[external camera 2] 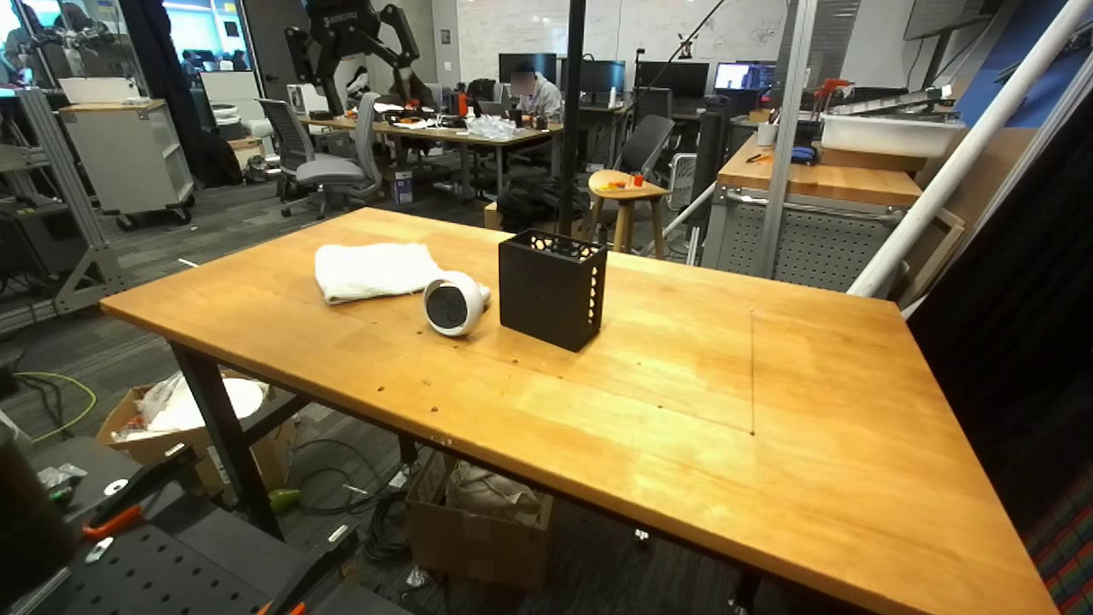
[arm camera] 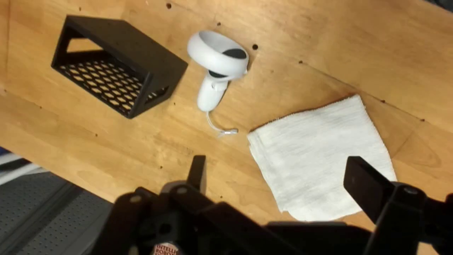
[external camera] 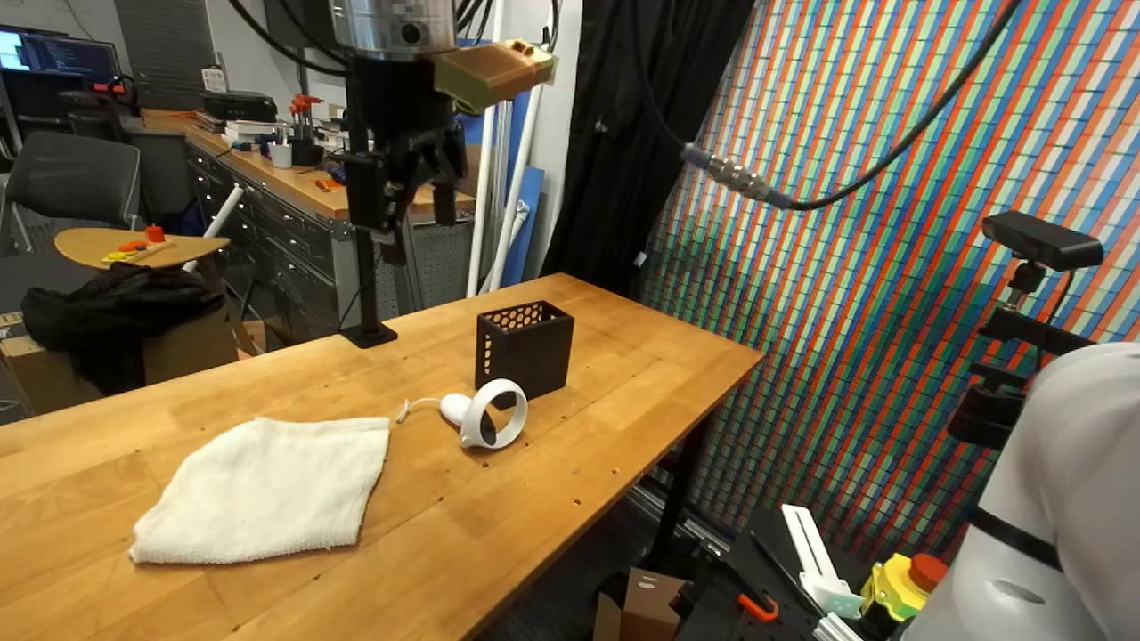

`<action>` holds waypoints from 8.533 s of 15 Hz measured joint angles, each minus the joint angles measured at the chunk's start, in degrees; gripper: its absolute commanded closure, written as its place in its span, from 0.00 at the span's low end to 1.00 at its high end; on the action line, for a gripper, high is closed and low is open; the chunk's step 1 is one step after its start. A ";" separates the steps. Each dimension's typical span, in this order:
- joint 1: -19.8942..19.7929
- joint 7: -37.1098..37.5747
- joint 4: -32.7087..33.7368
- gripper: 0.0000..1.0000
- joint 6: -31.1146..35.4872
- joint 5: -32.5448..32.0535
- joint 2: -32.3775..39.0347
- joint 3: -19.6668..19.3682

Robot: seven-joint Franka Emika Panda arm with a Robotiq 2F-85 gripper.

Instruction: Pick up the white towel from the table and put it in the small basket.

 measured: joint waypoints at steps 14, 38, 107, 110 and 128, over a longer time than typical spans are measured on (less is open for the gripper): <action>5.35 -4.23 13.88 0.00 7.61 -0.45 24.33 0.20; 9.41 -4.24 35.47 0.66 10.37 -2.63 54.78 -1.71; -10.35 -17.71 16.50 1.00 -1.25 7.81 20.72 -14.05; -10.54 -14.07 16.48 1.00 -0.52 7.69 21.85 -14.27; -11.54 -8.04 13.65 1.00 8.54 12.45 28.79 -13.72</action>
